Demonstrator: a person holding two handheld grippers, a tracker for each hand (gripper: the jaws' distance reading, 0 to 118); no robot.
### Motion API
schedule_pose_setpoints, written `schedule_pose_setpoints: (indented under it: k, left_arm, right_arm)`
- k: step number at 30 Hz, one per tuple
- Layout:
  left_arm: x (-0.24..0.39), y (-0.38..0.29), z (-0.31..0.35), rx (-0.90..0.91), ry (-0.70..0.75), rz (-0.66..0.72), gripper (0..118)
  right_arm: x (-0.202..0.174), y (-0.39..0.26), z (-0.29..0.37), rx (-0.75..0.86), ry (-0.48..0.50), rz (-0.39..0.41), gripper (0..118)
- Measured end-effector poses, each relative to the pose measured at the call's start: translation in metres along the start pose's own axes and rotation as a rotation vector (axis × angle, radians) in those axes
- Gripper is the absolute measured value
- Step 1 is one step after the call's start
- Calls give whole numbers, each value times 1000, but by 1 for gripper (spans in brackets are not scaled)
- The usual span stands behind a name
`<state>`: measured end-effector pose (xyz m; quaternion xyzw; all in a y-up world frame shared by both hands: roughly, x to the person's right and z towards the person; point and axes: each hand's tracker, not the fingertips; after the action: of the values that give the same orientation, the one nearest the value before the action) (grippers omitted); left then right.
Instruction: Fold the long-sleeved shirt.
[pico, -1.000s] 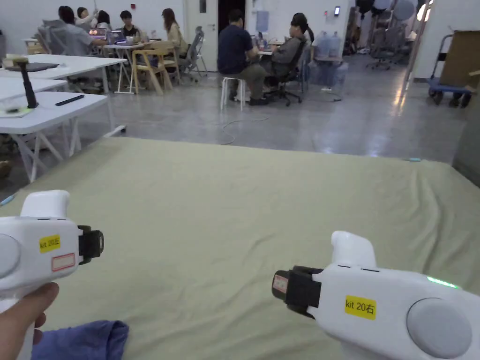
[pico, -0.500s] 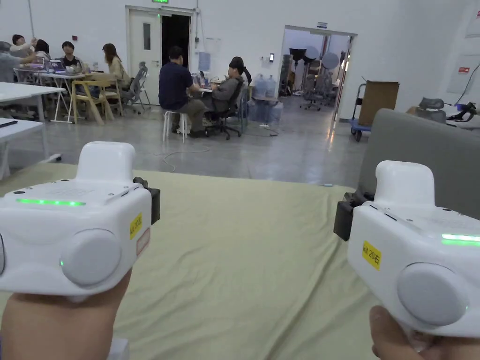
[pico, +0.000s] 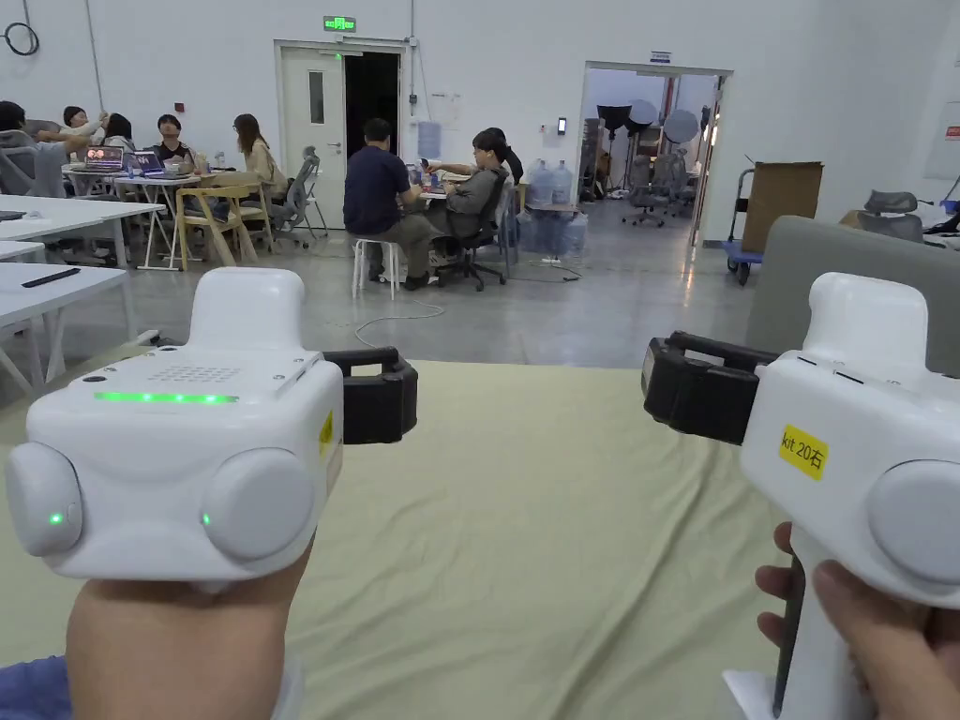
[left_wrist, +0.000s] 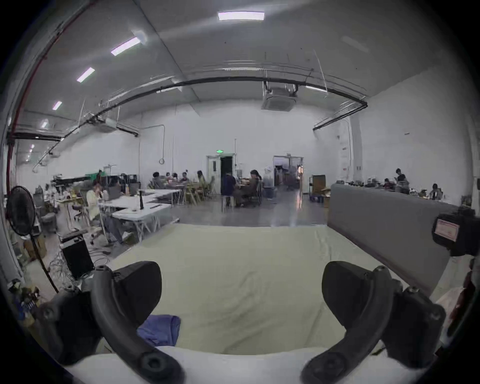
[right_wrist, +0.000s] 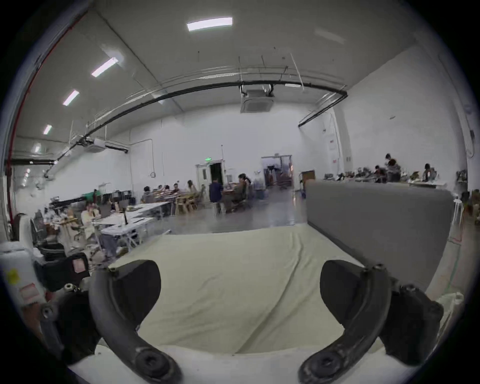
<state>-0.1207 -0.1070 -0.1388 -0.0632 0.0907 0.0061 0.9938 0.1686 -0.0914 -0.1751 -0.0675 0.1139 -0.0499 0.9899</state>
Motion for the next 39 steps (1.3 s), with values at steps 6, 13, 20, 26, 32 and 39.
schedule_pose_setpoints:
  k: [6,13,20,26,32,39]
  left_arm:
    - [4,-2,-1,-17,-29,-9,118]
    - [4,5,7,6,-44,-14,118]
    - [-1,10,12,24,-68,14,118]
    - [1,7,10,6,-73,-1,118]
    - [-1,8,11,-1,-71,5,118]
    - [-3,9,15,5,-70,24,118]
  right_arm:
    - [-15,-6,-2,-93,-30,28,118]
    - [-20,-3,3,-99,41,10,118]
    - [-23,1,4,-92,35,21,118]
    - [-25,0,4,-95,34,25,118]
    - [-31,-1,3,-102,50,32,118]
    - [-34,0,7,-96,31,52,118]
